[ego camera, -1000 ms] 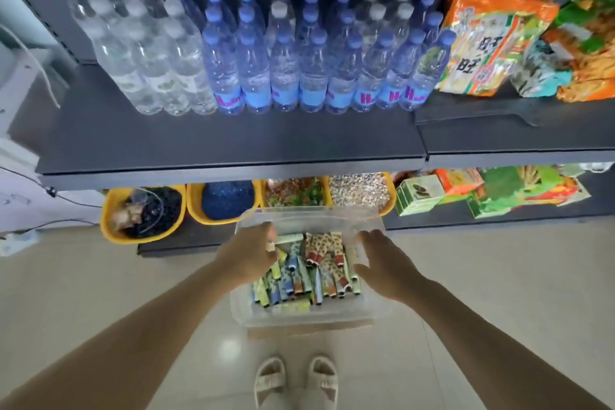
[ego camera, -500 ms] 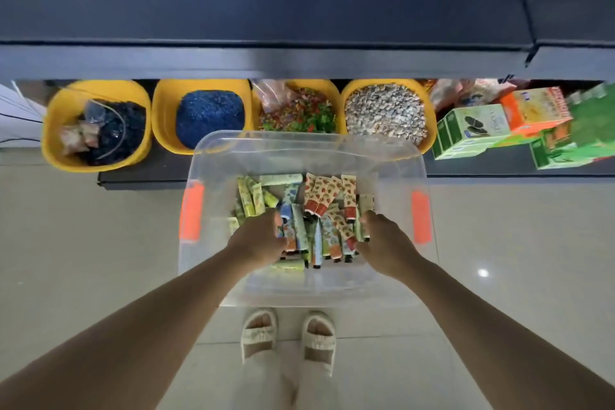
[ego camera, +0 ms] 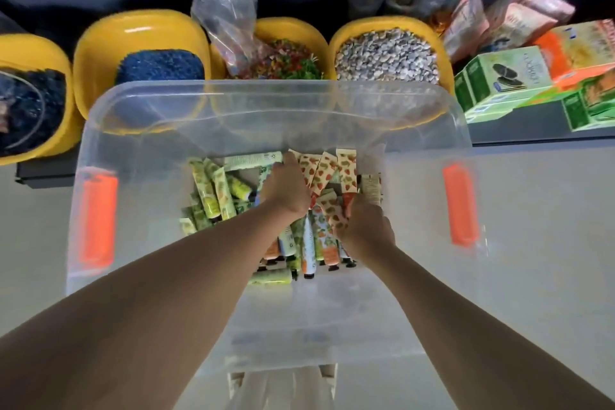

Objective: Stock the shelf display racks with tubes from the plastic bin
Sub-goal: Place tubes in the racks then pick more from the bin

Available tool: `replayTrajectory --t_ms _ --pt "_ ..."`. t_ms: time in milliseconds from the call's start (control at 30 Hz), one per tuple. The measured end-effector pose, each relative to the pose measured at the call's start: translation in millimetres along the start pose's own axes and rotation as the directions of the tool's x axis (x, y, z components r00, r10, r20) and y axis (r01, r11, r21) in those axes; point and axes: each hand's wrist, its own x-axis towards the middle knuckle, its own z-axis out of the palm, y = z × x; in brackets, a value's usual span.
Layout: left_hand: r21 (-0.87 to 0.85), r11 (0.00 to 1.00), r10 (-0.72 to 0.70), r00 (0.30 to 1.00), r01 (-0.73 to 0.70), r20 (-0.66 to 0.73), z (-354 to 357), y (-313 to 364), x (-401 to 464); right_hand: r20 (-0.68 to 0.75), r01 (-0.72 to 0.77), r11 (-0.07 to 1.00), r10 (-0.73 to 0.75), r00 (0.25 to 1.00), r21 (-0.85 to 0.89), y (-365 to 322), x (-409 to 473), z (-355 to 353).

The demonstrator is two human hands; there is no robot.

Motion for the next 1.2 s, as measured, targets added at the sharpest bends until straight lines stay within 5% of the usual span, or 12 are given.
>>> replayTrajectory --t_ms 167,300,633,900,1200 --pt "-0.051 0.993 -0.092 0.978 0.103 0.188 -12.7 -1.4 -6.4 0.152 0.014 0.997 -0.025 0.988 0.073 0.0 -7.5 -15.5" --pt "-0.081 0.995 -0.04 0.985 0.054 0.166 -48.1 3.4 -35.9 0.147 0.065 0.962 -0.107 0.983 0.264 -6.8 -33.2 -59.6" --pt "-0.246 0.941 0.232 0.972 -0.233 -0.036 -244.1 79.6 -176.3 -0.101 0.294 0.881 -0.277 0.956 0.369 -74.4 -162.7 -262.6" --pt "-0.524 0.758 0.373 0.917 -0.387 -0.137 -390.5 140.9 -269.8 -0.364 0.518 0.764 -0.391 0.846 0.384 -137.5 -278.9 -417.4" --pt "-0.299 0.683 0.564 0.742 -0.666 -0.363 -520.2 197.6 -350.7 -0.629 0.649 0.716 -0.386 0.675 0.257 -175.9 -382.8 -539.2"
